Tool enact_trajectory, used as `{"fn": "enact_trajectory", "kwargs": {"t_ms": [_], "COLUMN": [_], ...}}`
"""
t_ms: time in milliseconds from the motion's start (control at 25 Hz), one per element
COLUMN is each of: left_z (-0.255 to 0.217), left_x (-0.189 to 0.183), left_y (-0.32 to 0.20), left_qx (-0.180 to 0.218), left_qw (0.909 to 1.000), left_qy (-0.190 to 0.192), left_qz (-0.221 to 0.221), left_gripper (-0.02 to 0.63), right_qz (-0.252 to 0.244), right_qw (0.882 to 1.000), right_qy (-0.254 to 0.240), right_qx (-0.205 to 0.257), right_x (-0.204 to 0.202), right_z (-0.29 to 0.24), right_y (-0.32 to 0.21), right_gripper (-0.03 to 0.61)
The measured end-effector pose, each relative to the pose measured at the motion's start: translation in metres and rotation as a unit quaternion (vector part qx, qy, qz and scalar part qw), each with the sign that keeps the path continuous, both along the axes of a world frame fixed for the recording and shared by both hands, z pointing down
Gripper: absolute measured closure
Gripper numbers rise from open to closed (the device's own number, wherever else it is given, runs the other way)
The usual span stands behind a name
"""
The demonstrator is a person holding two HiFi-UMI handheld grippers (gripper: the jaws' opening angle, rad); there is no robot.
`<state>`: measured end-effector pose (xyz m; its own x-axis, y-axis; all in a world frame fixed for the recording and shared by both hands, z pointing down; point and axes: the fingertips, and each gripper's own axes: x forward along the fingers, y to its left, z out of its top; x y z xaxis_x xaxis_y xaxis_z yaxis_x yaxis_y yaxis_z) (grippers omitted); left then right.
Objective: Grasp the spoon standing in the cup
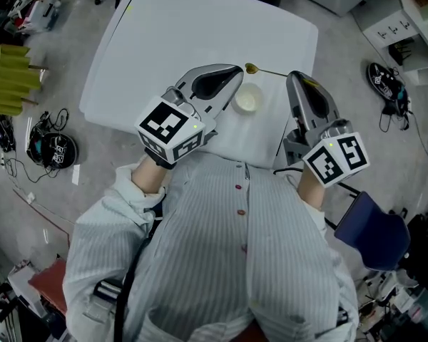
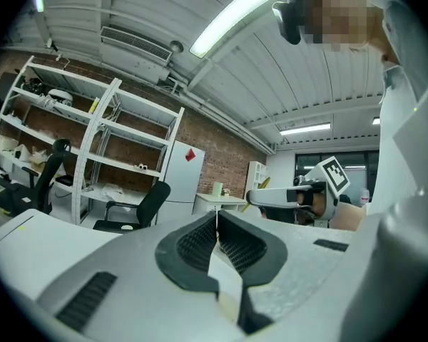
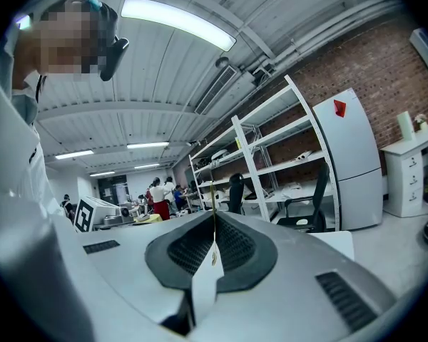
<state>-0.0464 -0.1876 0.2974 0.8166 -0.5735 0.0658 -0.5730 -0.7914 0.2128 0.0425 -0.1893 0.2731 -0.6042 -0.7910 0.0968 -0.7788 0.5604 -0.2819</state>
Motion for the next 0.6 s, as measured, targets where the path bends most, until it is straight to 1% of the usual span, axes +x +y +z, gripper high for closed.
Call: {"fn": "enact_trajectory", "kwargs": {"t_ms": [200, 600], "left_z": [-0.0025, 0.0028], "left_x": [-0.0065, -0.0104], "left_y": [0.0018, 0.0047], "left_qx": [0.008, 0.006], "left_qw": [1.0000, 0.9999], "left_qy": [0.002, -0.010], "left_qz": [0.003, 0.004], "left_gripper": [0.600, 0.600], "right_qz": [0.000, -0.007], "right_qw": [1.000, 1.000], "right_qy": [0.000, 0.003], "right_qx": [0.000, -0.005], "right_x": [-0.0012, -0.0047], "right_z": [0.0014, 0.0066], "right_y": [0.0012, 0.0038], "right_gripper": [0.565, 0.566]}}
